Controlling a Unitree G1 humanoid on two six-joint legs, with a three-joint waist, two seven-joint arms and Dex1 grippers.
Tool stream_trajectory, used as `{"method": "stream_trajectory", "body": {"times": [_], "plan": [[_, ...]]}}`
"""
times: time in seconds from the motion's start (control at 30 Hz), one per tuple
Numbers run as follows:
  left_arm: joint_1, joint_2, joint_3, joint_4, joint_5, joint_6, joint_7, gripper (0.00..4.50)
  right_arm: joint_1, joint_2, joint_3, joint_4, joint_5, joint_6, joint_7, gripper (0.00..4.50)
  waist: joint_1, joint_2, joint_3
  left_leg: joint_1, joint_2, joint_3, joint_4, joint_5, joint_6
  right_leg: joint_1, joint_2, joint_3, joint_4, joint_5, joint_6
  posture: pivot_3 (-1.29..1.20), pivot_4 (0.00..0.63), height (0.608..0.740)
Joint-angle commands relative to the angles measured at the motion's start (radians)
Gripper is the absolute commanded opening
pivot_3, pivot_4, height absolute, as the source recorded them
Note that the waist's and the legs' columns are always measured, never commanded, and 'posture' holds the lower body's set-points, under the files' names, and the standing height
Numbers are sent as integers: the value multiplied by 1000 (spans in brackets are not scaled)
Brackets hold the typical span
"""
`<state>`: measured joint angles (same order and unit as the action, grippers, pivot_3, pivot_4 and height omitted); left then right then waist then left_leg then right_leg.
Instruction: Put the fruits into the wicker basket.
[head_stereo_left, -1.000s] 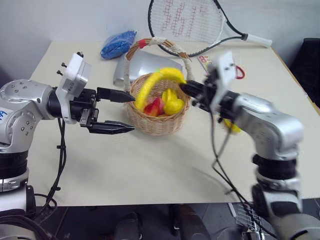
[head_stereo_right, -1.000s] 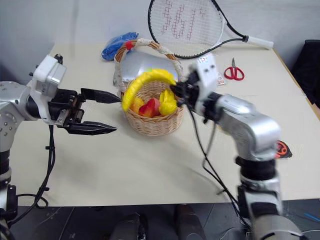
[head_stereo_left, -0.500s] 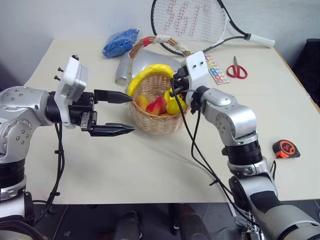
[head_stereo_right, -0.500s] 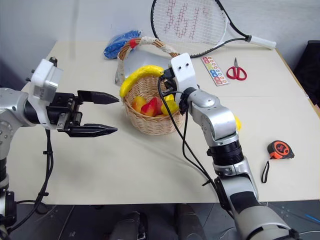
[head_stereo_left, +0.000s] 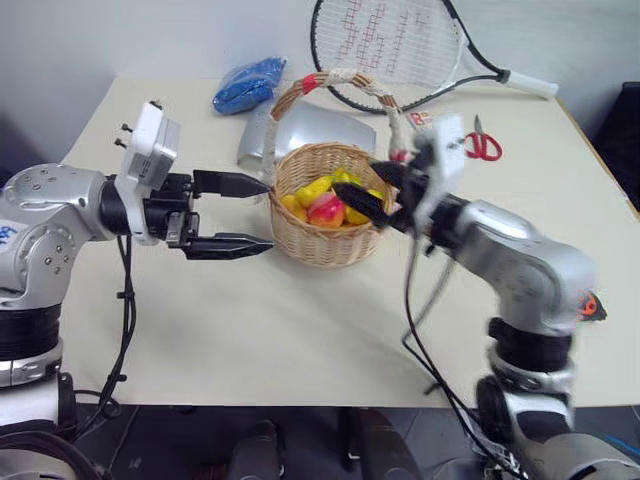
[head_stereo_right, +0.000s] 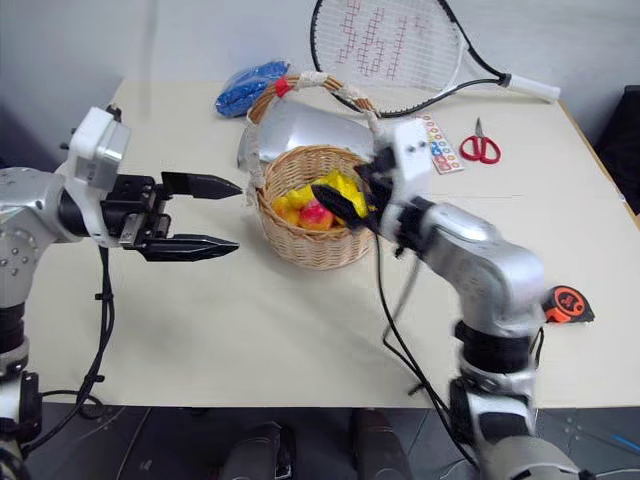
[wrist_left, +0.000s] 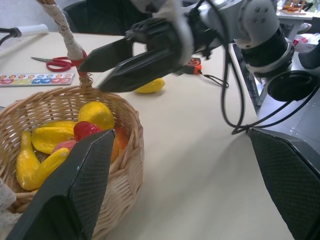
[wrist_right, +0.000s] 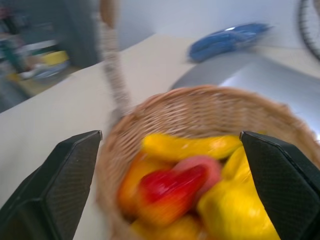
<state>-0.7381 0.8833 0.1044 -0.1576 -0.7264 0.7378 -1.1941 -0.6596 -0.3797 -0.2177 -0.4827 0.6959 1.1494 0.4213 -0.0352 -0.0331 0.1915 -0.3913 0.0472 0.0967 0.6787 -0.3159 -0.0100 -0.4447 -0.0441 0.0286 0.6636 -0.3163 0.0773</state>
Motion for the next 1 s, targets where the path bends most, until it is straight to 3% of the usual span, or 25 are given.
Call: {"method": "stream_trajectory", "body": {"times": [0.03, 0.2, 0.37, 0.53, 0.7, 1.0], "plan": [[-26, -16, -2, 10, 0, -27, -15, 4500, 132, -203, -260, -109, 175, 106, 113, 4475, 9, 0, 0, -1, 0, 0, 0, 0, 1, 1, 0, 0, -2, 0, 1, 0, 150, 740], [-31, -49, -21, 25, 13, -53, -27, 4500, 401, -500, -520, -32, 157, 93, 254, 4475, 12, 0, 0, -1, -1, 3, 1, -3, 6, 1, 0, 2, -5, 2, 3, 0, 150, 740], [-41, -62, -22, 34, 15, -62, -33, 4500, 554, -592, -547, 113, 30, -75, 315, 4475, -7, 0, 0, 6, 0, 6, 1, -4, 8, 5, 5, 8, -4, 3, 5, 0, 150, 740], [-38, -75, -15, 19, 6, -54, -18, 4500, 522, -553, -414, 229, -55, -218, 294, 4475, -9, 0, 0, 6, 0, 6, 1, -1, 2, 5, 6, 9, -3, 3, 5, 0, 150, 740], [-34, -92, -15, -26, -5, -38, 13, 4500, 349, -443, -134, 393, -224, -405, 221, 4475, -14, 0, 0, 5, 0, 6, 2, -1, 1, 5, 5, 9, -3, 3, 6, 0, 150, 740], [-35, -69, 10, -76, -26, 7, 51, 4500, 120, -305, 63, 806, -421, -622, 153, 4475, -12, 2, 0, 3, 0, 6, 2, 0, 1, 2, 3, 8, -2, 3, 6, 0, 150, 740]]}}
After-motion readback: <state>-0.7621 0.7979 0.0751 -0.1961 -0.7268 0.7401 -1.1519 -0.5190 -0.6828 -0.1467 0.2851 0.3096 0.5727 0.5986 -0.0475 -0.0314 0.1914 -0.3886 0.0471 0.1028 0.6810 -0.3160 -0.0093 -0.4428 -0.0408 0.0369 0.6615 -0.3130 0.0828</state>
